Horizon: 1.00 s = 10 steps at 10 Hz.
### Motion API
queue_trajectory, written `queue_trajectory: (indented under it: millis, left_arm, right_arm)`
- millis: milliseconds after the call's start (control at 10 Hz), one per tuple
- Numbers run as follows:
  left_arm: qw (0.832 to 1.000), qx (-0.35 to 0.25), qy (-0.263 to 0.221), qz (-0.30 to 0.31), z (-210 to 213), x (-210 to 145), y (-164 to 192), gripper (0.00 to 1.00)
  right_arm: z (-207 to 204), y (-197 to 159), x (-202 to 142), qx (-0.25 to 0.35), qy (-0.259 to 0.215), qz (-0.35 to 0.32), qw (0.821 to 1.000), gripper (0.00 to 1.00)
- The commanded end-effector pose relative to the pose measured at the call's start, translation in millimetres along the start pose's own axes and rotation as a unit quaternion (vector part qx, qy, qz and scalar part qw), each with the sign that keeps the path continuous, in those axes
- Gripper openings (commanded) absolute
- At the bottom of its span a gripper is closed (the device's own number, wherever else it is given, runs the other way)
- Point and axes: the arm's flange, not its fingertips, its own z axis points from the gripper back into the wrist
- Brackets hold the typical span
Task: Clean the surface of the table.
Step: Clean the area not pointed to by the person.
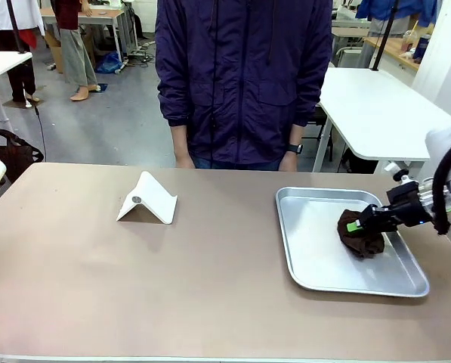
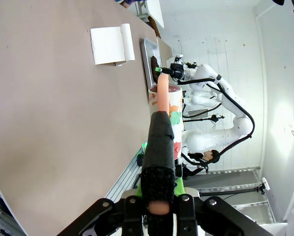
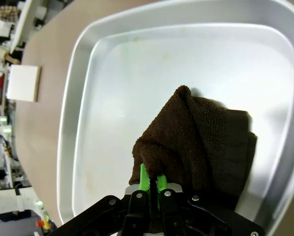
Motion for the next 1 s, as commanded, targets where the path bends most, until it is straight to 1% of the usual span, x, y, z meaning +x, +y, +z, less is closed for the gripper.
queue_trajectory:
  millis: [0,100,200,300,400,600,700,800,900]
  left_arm:
    - [1.0,-0.008,-0.002,-0.002,-0.3,-1.5,-5.3,0.22]
    - [1.0,-0.008,-0.002,-0.002,-0.3,-1.5,-5.3,0.22]
    - [1.0,-0.008,-0.002,-0.002,-0.3,-1.5,-5.3,0.22]
    - [1.0,-0.008,-0.002,-0.002,-0.3,-1.5,-5.3,0.22]
    - [1.0,-0.008,-0.002,-0.002,-0.3,-1.5,-5.3,0.22]
    - [1.0,-0.008,-0.002,-0.002,-0.3,-1.5,-5.3,0.22]
    - [1.0,-0.008,-0.002,-0.002,-0.3,-1.5,-5.3,0.22]
    - [1.0,-0.008,-0.002,-0.002,-0.3,-1.5,-5.3,0.22]
    - [1.0,-0.008,-0.002,-0.002,-0.3,-1.5,-5.3,0.22]
  right_arm:
    - [10.9,-10.9,-6.1,0.046,0.001,-0.002,0.999,0.06]
    - [16.9,-10.4,-7.5,0.1,-0.007,-0.009,0.995,0.06]
    - [27.8,-9.1,-8.7,0.183,-0.018,-0.025,0.983,0.06]
    - [35.8,-8.4,-10.2,0.236,-0.014,-0.04,0.971,0.06]
    - [51.4,-5.2,-17.3,0.307,-0.011,-0.043,0.951,0.06]
    - [87.9,5.9,-34.6,0.387,-0.008,-0.025,0.922,0.06]
    - [108.1,12.0,-43.9,0.408,0.0,-0.019,0.913,0.06]
    - [129.1,18.9,-55.8,0.424,0.015,-0.01,0.905,0.06]
    - [141.1,25.8,-69.3,0.433,0.037,-0.011,0.901,0.06]
